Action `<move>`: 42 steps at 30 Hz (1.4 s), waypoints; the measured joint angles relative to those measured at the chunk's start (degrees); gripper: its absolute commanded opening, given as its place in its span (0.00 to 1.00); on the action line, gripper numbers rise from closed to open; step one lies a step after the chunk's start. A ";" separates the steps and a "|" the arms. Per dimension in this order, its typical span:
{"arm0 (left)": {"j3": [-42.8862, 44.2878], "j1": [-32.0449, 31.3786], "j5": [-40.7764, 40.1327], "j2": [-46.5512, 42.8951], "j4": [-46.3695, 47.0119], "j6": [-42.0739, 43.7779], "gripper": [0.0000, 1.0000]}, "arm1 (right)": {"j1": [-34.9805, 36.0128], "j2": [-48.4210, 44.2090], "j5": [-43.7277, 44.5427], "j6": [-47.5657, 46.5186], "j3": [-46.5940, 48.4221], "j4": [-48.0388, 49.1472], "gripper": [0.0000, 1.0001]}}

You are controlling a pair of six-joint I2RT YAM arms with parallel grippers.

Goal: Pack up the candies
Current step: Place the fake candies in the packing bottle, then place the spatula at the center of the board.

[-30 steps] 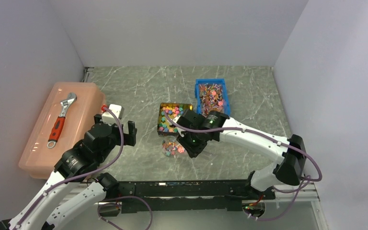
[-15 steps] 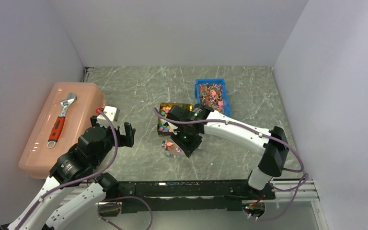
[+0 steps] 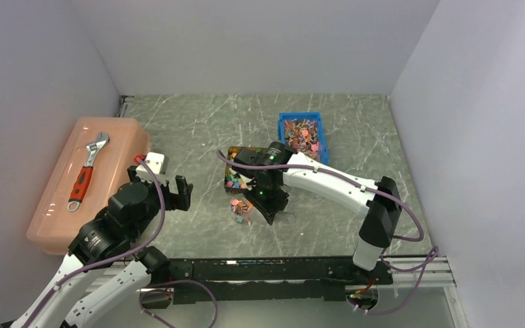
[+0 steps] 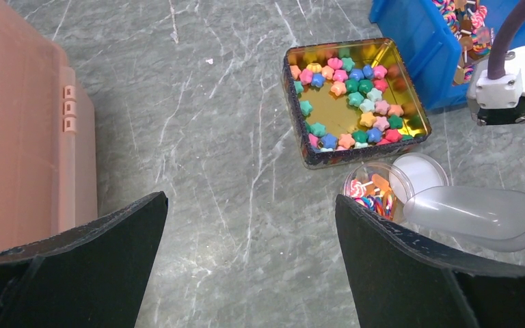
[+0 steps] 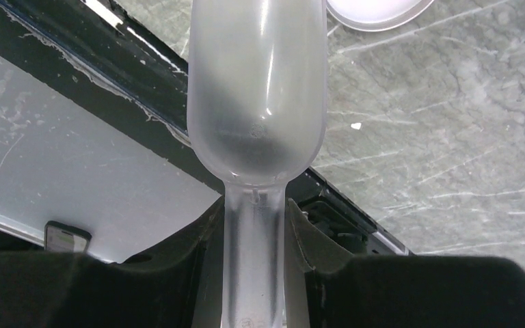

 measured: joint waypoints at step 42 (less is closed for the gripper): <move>0.00 0.22 2.64 6.49 0.24 0.02 0.99 | -17.03 -41.38 34.69 17.55 -36.54 21.49 0.00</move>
